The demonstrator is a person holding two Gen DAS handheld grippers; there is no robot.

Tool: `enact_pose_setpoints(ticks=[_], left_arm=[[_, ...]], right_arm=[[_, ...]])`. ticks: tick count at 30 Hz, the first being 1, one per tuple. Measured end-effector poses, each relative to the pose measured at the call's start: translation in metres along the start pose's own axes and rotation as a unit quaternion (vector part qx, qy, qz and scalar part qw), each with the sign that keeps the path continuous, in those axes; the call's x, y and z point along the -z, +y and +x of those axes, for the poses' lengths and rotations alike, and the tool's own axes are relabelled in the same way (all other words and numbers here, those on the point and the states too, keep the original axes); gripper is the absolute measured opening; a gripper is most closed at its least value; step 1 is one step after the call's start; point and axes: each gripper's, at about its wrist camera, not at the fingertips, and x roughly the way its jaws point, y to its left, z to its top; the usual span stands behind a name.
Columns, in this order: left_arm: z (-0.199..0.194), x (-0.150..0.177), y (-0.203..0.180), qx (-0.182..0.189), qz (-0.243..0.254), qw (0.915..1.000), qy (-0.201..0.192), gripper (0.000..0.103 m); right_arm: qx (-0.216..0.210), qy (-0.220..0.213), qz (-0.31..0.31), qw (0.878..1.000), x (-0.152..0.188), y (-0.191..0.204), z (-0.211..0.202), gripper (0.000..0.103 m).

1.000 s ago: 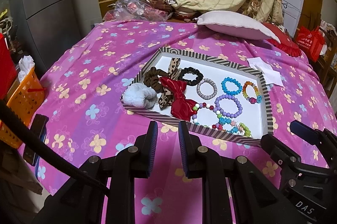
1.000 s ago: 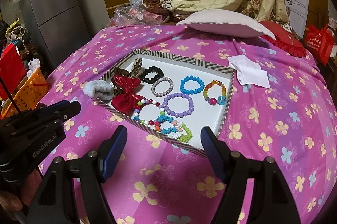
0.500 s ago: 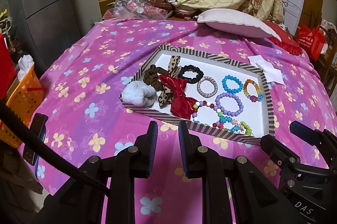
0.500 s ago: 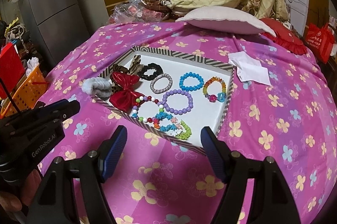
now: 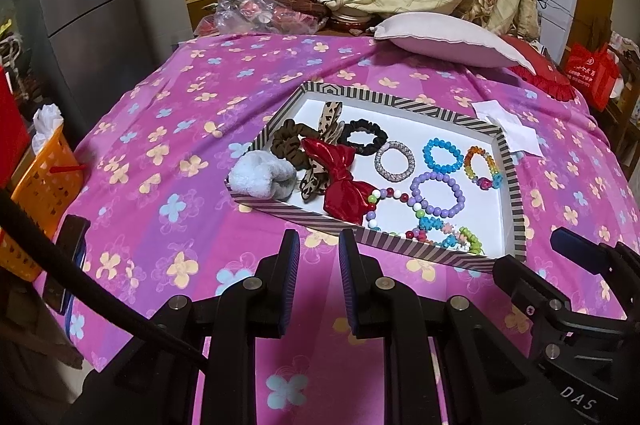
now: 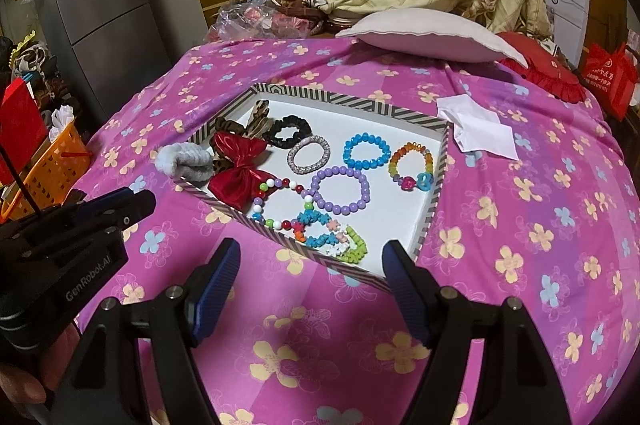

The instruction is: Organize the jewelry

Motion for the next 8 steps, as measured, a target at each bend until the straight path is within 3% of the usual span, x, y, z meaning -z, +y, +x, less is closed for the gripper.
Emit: enact_pose_setpoints(ticks=[8], left_arm=[[0.009, 0.000, 0.002, 0.002, -0.004, 0.9999, 0.010, 0.041]], right_arm=[[-0.005, -0.005, 0.003, 1.000, 0.004, -0.014, 0.003, 0.077]])
